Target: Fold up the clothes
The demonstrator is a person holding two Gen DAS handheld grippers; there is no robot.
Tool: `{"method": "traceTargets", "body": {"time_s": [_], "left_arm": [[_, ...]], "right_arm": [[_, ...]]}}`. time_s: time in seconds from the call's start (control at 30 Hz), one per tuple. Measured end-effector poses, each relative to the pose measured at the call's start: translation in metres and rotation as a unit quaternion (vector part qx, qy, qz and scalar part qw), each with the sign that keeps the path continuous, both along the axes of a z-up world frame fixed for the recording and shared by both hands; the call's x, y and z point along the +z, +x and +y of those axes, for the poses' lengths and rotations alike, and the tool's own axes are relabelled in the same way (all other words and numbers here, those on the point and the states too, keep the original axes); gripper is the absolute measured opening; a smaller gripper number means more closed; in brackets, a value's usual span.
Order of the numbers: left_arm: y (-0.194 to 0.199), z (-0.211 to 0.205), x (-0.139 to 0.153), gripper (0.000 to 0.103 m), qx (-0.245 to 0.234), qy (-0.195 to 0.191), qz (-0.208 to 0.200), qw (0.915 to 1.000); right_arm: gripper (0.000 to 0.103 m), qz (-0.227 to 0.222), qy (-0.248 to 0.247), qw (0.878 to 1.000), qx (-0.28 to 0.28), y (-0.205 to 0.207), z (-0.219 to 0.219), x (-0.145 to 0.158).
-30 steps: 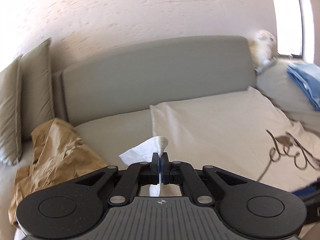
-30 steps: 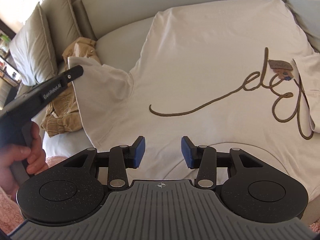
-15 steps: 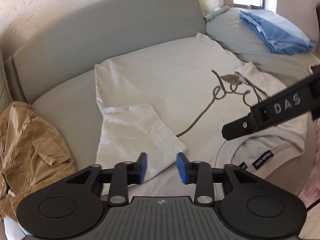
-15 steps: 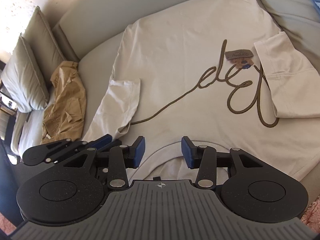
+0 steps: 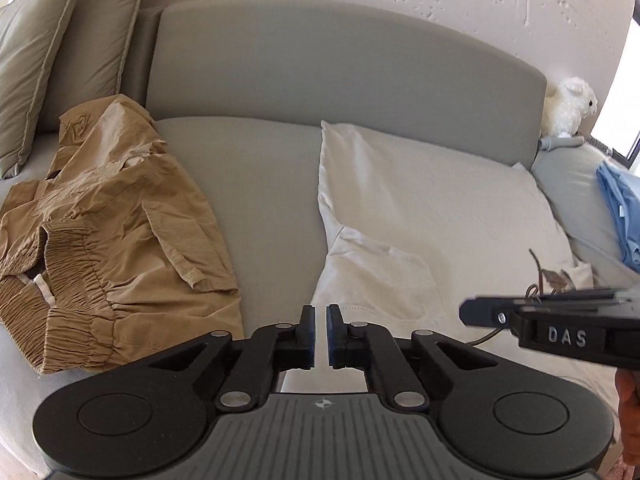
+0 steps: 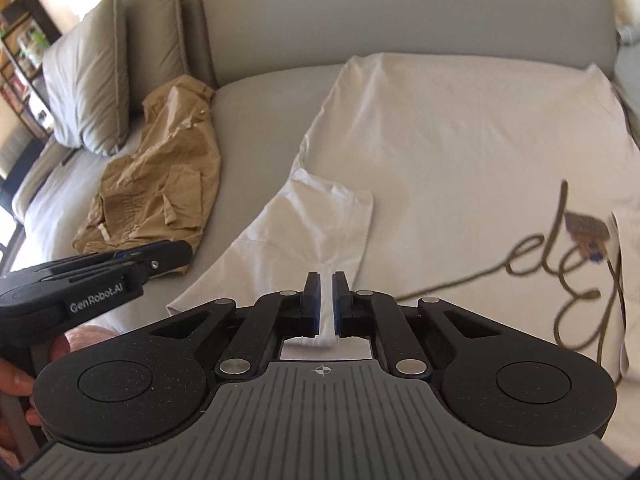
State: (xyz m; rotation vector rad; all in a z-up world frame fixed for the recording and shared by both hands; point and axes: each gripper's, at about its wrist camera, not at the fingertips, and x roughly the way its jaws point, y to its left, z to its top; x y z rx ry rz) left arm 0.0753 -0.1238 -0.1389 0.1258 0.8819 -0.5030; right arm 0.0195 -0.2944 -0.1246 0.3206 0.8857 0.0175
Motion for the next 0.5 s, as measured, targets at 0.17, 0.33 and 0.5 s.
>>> {"method": "traceTargets", "body": {"time_s": [0.17,0.33,0.5], "left_arm": [[-0.003,-0.003,-0.021,0.003,0.029,0.108,0.029,0.9933],[-0.003,0.001,-0.018,0.003,0.059,0.138,0.031,0.9882],[-0.014,0.011,0.009,0.004,0.052,0.015,-0.036,0.9979]], "right_arm": [[0.013,0.031,-0.006,0.999,0.023,0.037,0.010,-0.023],[0.009,0.080,-0.032,0.995,0.040,0.031,0.019,-0.036],[0.016,0.042,-0.007,0.998,0.052,0.030,0.004,-0.017]]}}
